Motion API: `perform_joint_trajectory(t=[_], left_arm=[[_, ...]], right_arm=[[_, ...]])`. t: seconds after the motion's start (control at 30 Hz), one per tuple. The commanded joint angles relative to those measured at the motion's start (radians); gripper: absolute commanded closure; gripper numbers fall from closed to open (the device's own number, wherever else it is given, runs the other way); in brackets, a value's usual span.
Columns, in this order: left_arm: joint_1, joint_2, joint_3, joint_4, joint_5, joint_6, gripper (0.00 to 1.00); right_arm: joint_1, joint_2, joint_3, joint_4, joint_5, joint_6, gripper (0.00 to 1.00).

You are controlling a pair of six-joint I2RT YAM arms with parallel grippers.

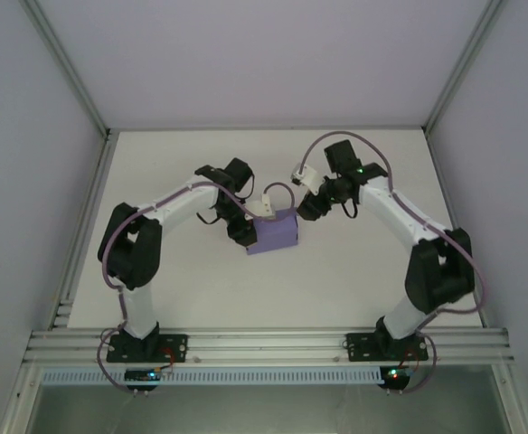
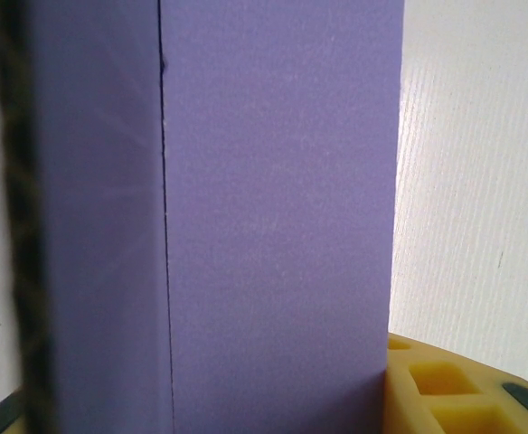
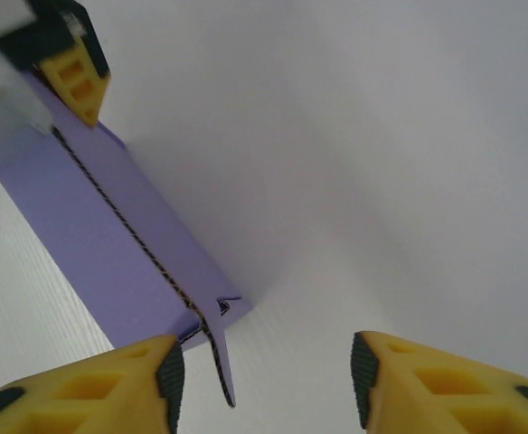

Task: Assemble paper box

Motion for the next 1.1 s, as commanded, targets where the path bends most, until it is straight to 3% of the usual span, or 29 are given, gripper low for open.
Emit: perform_joint_trajectory(t=[0.0, 0.1, 0.4, 0.63, 0.93, 1.07], left_arm=[[-0.004, 0.026, 0.015, -0.027, 0.000, 0.000, 0.60], [-0.004, 0.033, 0.020, -0.026, -0.005, 0.001, 0.60], [-0.004, 0.046, 0.044, -0.033, -0.019, -0.015, 0.60], [-0.006, 0.031, 0.034, 0.030, -0.020, -0.050, 0.60], [-0.006, 0.020, 0.035, 0.070, -0.022, -0.082, 0.59], [-0.005, 0.023, 0.034, 0.083, -0.024, -0.093, 0.58]], right_arm=[[0.006, 0.037, 0.063, -0.116, -0.033, -0.050, 0.55], [0.010, 0.048, 0.064, -0.115, -0.063, -0.065, 0.58], [0.021, 0.059, 0.070, -0.132, -0.087, -0.048, 0.97], [0.043, 0.045, 0.032, -0.062, -0.076, 0.123, 1.00], [0.128, -0.062, -0.100, 0.156, 0.027, 0.752, 1.00], [0.157, -0.069, -0.182, 0.223, 0.060, 0.857, 1.00]])
